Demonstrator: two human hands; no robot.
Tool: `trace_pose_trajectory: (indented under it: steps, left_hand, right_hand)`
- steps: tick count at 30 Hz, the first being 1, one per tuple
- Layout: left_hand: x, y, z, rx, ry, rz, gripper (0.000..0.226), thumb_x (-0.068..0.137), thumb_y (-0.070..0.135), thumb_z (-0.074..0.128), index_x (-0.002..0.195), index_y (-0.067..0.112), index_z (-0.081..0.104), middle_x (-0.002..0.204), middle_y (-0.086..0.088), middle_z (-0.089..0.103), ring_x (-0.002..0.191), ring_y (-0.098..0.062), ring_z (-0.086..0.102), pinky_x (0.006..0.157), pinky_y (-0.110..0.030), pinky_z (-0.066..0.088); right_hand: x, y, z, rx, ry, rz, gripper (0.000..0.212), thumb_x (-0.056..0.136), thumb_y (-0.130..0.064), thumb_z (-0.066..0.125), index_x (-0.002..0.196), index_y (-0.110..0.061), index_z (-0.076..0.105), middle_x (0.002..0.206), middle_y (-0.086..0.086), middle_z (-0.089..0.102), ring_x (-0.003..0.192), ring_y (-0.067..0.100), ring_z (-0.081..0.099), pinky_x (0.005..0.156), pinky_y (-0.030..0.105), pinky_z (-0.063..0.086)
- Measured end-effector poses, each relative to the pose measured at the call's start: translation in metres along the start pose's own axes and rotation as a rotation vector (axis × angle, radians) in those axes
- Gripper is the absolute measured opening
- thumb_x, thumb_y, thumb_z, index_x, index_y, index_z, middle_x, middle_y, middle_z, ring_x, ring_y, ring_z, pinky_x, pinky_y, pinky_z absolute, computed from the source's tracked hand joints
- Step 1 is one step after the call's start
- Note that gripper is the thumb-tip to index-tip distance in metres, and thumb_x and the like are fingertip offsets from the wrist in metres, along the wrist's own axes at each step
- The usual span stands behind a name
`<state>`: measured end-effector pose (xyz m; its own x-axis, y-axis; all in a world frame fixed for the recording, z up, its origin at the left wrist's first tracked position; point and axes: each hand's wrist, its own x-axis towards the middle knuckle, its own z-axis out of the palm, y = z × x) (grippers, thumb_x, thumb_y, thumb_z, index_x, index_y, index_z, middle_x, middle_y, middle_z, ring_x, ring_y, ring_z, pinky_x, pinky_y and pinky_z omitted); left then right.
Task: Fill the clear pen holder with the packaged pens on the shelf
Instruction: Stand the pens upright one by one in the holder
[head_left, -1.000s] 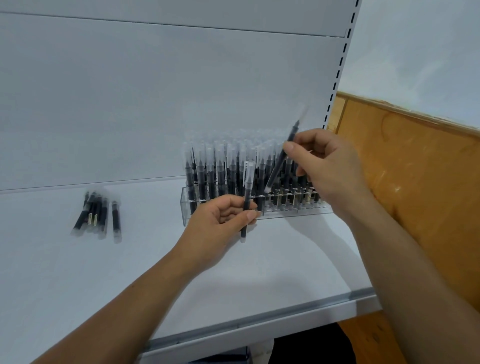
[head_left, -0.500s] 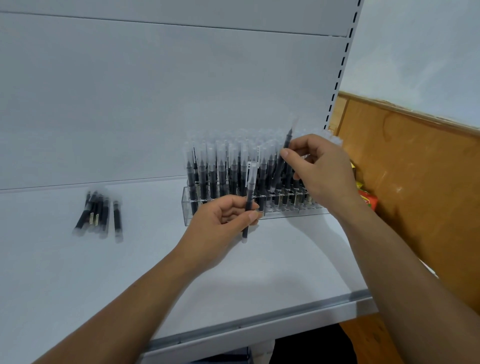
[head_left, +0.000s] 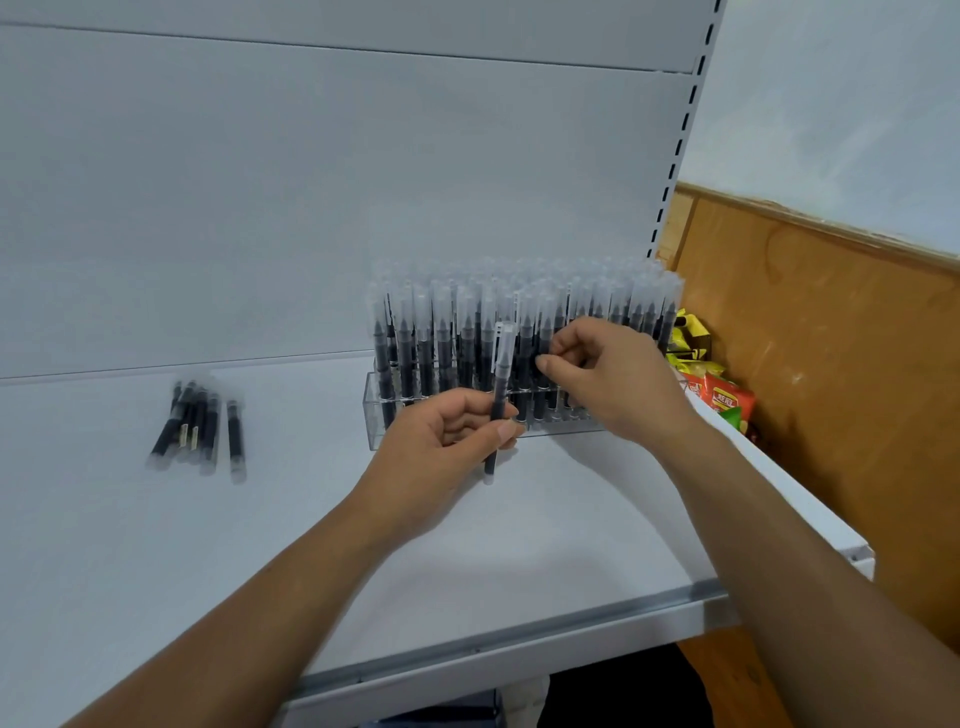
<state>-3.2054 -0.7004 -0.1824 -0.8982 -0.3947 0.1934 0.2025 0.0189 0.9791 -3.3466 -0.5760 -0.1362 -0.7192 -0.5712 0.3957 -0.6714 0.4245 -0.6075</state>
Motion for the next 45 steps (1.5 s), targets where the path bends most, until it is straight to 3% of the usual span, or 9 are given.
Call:
trace_pose_trajectory:
  steps: [6, 9, 13, 17, 20, 23, 31, 39, 45]
  left_hand:
    - [0.000, -0.001, 0.000, 0.008, -0.004, 0.003, 0.025, 0.069, 0.026, 0.071, 0.091, 0.015, 0.071, 0.093, -0.020, 0.071, 0.086, -0.023, 0.070, 0.074, -0.024, 0.053]
    - [0.000, 0.000, 0.000, 0.038, 0.000, 0.001, 0.023, 0.071, 0.027, 0.071, 0.091, 0.017, 0.071, 0.092, -0.016, 0.073, 0.087, -0.022, 0.071, 0.074, -0.027, 0.056]
    - [0.000, -0.001, 0.000, 0.038, -0.003, 0.022, 0.012, 0.080, 0.015, 0.069, 0.092, 0.015, 0.071, 0.090, -0.018, 0.072, 0.085, -0.027, 0.068, 0.075, -0.036, 0.053]
    - [0.000, -0.001, 0.000, 0.116, -0.012, 0.054, 0.015, 0.088, 0.005, 0.065, 0.100, 0.012, 0.070, 0.093, -0.016, 0.072, 0.095, -0.039, 0.065, 0.083, -0.048, 0.054]
    - [-0.003, 0.000, -0.001, 0.308, 0.013, 0.145, 0.015, 0.090, 0.016, 0.067, 0.103, 0.024, 0.070, 0.095, 0.002, 0.073, 0.091, -0.022, 0.066, 0.082, -0.033, 0.055]
    - [-0.006, -0.001, -0.003, 0.763, 0.083, 0.339, 0.025, 0.091, 0.036, 0.064, 0.116, 0.035, 0.062, 0.112, 0.024, 0.063, 0.108, 0.007, 0.054, 0.093, -0.011, 0.038]
    - [-0.008, -0.010, -0.003, 1.320, 0.067, 0.507, 0.054, 0.088, 0.050, 0.050, 0.134, 0.023, 0.055, 0.136, 0.009, 0.052, 0.129, -0.014, 0.038, 0.109, -0.029, 0.019]
    - [-0.008, -0.012, -0.004, 1.403, 0.045, 0.504, 0.054, 0.087, 0.051, 0.048, 0.133, 0.024, 0.056, 0.137, 0.006, 0.053, 0.129, -0.016, 0.039, 0.109, -0.032, 0.019]
    - [-0.008, -0.011, -0.004, 1.404, 0.027, 0.478, 0.050, 0.087, 0.050, 0.048, 0.128, 0.026, 0.059, 0.139, 0.007, 0.051, 0.130, -0.015, 0.038, 0.109, -0.032, 0.019]
  right_hand:
    - [-0.006, 0.001, -0.005, -0.028, 0.051, 0.017, 0.008, 0.088, -0.038, 0.069, 0.089, -0.030, 0.066, 0.077, -0.016, 0.064, 0.074, 0.002, 0.060, 0.069, 0.027, 0.052]
    - [-0.017, -0.006, -0.009, 0.149, 0.117, -0.030, 0.004, 0.088, -0.033, 0.068, 0.087, -0.029, 0.070, 0.076, -0.014, 0.065, 0.070, 0.004, 0.059, 0.063, 0.023, 0.050]
    - [-0.028, -0.019, -0.009, 0.375, -0.152, -0.078, 0.011, 0.084, -0.031, 0.073, 0.094, -0.025, 0.073, 0.076, -0.013, 0.067, 0.069, 0.027, 0.057, 0.062, 0.028, 0.051]
    - [-0.028, -0.022, 0.000, 0.349, -0.175, -0.103, 0.010, 0.083, -0.026, 0.076, 0.087, -0.018, 0.071, 0.063, -0.010, 0.058, 0.058, 0.011, 0.047, 0.054, 0.017, 0.041]
    - [-0.029, -0.025, -0.005, 0.379, -0.173, -0.100, 0.010, 0.084, -0.024, 0.075, 0.085, -0.015, 0.071, 0.067, 0.000, 0.062, 0.059, 0.010, 0.053, 0.055, 0.018, 0.044]
    - [-0.022, -0.023, -0.022, 0.496, -0.054, -0.032, 0.008, 0.086, -0.021, 0.071, 0.089, -0.013, 0.070, 0.063, -0.009, 0.062, 0.056, 0.005, 0.056, 0.053, 0.015, 0.045]
    - [0.002, -0.010, -0.048, 0.273, 0.234, -0.035, 0.012, 0.089, -0.033, 0.069, 0.093, -0.022, 0.069, 0.075, -0.009, 0.066, 0.056, 0.001, 0.060, 0.056, 0.017, 0.046]
    - [0.007, -0.004, -0.038, 0.124, 0.194, -0.025, 0.012, 0.088, -0.037, 0.070, 0.090, -0.026, 0.067, 0.080, -0.010, 0.066, 0.065, 0.010, 0.063, 0.064, 0.024, 0.050]
    - [0.005, 0.005, -0.020, -0.056, -0.029, 0.015, 0.014, 0.091, -0.035, 0.066, 0.086, -0.023, 0.063, 0.075, -0.006, 0.065, 0.073, 0.015, 0.064, 0.074, 0.037, 0.057]
